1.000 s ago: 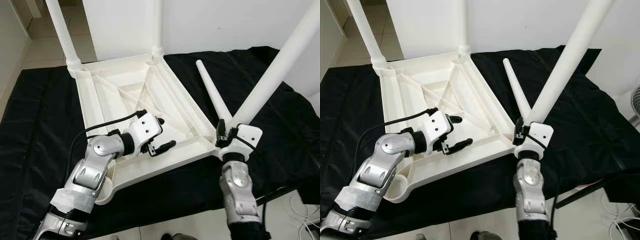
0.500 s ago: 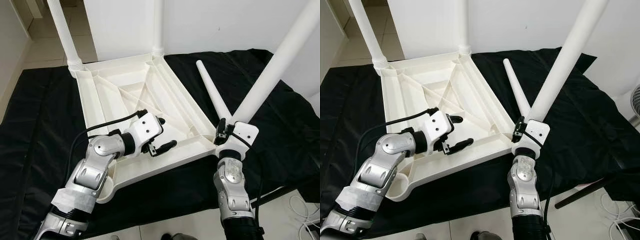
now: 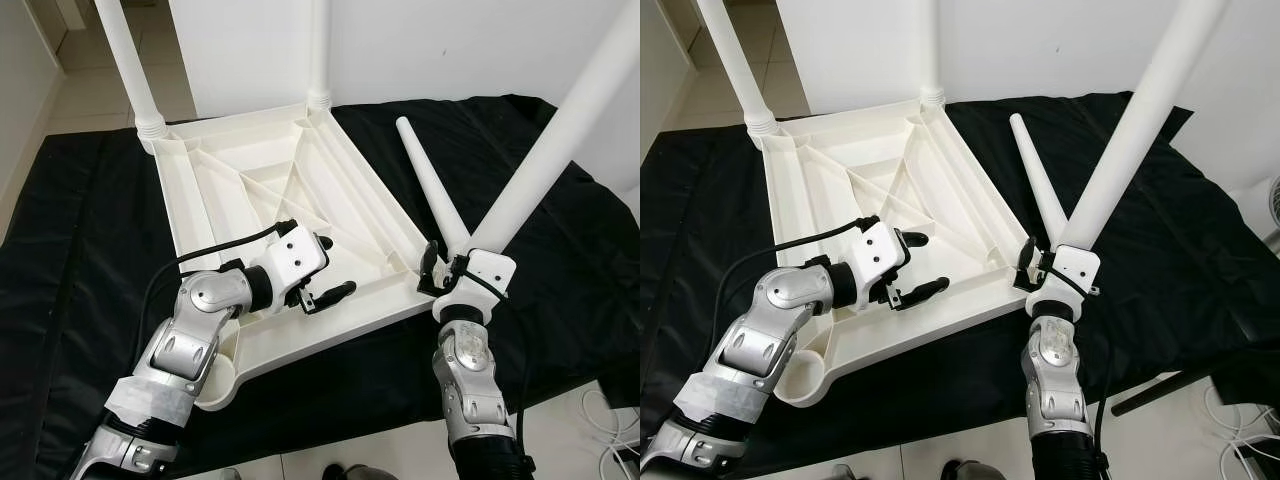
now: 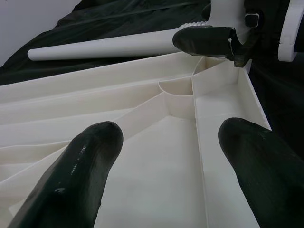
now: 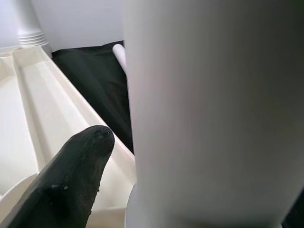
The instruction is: Building children table
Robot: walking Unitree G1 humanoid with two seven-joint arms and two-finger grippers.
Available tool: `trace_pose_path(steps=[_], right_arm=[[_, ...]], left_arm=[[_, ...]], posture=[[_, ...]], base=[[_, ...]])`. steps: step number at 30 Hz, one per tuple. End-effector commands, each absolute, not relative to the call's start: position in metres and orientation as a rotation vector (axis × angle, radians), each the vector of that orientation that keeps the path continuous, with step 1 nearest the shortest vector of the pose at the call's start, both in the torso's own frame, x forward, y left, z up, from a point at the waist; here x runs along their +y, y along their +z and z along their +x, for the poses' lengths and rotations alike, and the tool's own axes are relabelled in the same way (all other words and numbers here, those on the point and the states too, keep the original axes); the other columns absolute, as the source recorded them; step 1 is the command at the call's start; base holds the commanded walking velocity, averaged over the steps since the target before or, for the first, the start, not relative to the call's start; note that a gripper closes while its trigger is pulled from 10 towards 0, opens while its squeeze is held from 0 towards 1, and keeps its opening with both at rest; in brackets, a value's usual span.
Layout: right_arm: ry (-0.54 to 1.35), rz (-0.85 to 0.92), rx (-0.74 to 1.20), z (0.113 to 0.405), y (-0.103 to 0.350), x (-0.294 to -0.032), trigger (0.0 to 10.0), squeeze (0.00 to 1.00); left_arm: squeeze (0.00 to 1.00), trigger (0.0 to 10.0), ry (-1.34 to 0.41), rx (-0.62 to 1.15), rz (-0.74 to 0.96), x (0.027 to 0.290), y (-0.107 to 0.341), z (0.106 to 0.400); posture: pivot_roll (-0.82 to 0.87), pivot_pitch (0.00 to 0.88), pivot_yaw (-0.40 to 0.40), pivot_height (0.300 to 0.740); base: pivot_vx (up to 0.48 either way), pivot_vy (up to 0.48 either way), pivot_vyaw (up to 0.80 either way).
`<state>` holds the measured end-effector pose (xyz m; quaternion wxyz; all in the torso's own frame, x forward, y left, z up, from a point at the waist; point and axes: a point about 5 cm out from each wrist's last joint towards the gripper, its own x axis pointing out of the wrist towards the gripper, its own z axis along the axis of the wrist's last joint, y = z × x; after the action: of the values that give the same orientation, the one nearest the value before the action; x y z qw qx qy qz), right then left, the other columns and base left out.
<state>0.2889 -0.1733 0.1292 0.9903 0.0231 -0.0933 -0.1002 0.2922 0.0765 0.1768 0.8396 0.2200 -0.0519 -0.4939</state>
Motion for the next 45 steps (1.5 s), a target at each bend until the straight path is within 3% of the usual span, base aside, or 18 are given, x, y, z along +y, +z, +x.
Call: trace_pose_path(steps=[1,2,4,5,27,38,39,40,42,43,44,45], right_arm=[[-0.164,0.052,-0.19,0.288,0.129,-0.17,10.0,1.0],[-0.141,0.049,-0.193,0.288,0.13,-0.171,10.0,0.25],[-0.125,0.048,-0.193,0.288,0.13,-0.171,10.0,0.25],[-0.086,0.042,-0.196,0.288,0.132,-0.172,10.0,0.0],[0.375,-0.13,-0.211,0.277,0.157,-0.19,10.0,0.0],[0.459,-0.18,-0.167,0.273,0.159,-0.204,10.0,0.0],[0.457,-0.184,-0.163,0.272,0.159,-0.206,9.6,0.0],[0.454,-0.185,-0.157,0.272,0.159,-0.209,6.6,0.0],[0.453,-0.183,-0.154,0.272,0.158,-0.21,6.6,0.0],[0.453,-0.191,-0.152,0.272,0.158,-0.212,2.5,0.0],[0.453,-0.191,-0.152,0.272,0.158,-0.212,2.5,0.0],[0.445,-0.201,-0.149,0.272,0.158,-0.214,0.0,0.0]], left_arm=[[0.0,10.0,-0.978,-0.118,0.459,0.078,0.175,0.294],[0.0,10.0,-0.98,-0.117,0.46,0.078,0.174,0.293],[0.0,10.0,-0.982,-0.115,0.46,0.077,0.174,0.293],[0.0,10.0,-0.986,-0.112,0.46,0.077,0.173,0.293],[0.0,10.0,-1.078,0.01,0.343,0.057,0.144,0.276],[0.0,10.0,-1.045,0.047,0.251,0.05,0.149,0.278],[0.0,10.0,-1.043,0.047,0.245,0.049,0.149,0.278],[0.0,10.0,-1.041,0.044,0.243,0.049,0.15,0.278],[0.0,10.0,-1.04,0.042,0.241,0.049,0.151,0.278],[0.0,10.0,-1.04,0.04,0.24,0.048,0.152,0.278],[0.0,10.0,-1.04,0.04,0.24,0.048,0.152,0.278],[0.0,10.0,-1.036,0.033,0.239,0.049,0.155,0.28]], posture=[[-0.04,0.059,-0.003,0.74],[-0.04,0.059,-0.002,0.74],[-0.04,0.058,0.0,0.74],[-0.04,0.056,0.0,0.74],[-0.04,0.063,0.005,0.74],[-0.04,0.068,0.005,0.74],[-0.04,0.069,0.005,0.74],[-0.04,0.069,0.005,0.74],[-0.04,0.069,0.005,0.74],[-0.04,0.07,0.005,0.74],[-0.04,0.07,0.005,0.74],[-0.05,0.073,0.003,0.74]], base=[[0.0,0.0,0.0],[0.0,0.0,0.0],[0.0,0.0,0.0],[0.0,0.0,0.0],[0.0,0.0,0.0],[0.0,0.0,0.0],[0.0,0.0,0.0],[0.0,0.0,0.0],[0.0,0.0,0.0],[0.0,0.0,0.0],[0.0,0.0,0.0],[0.0,0.0,0.0]])
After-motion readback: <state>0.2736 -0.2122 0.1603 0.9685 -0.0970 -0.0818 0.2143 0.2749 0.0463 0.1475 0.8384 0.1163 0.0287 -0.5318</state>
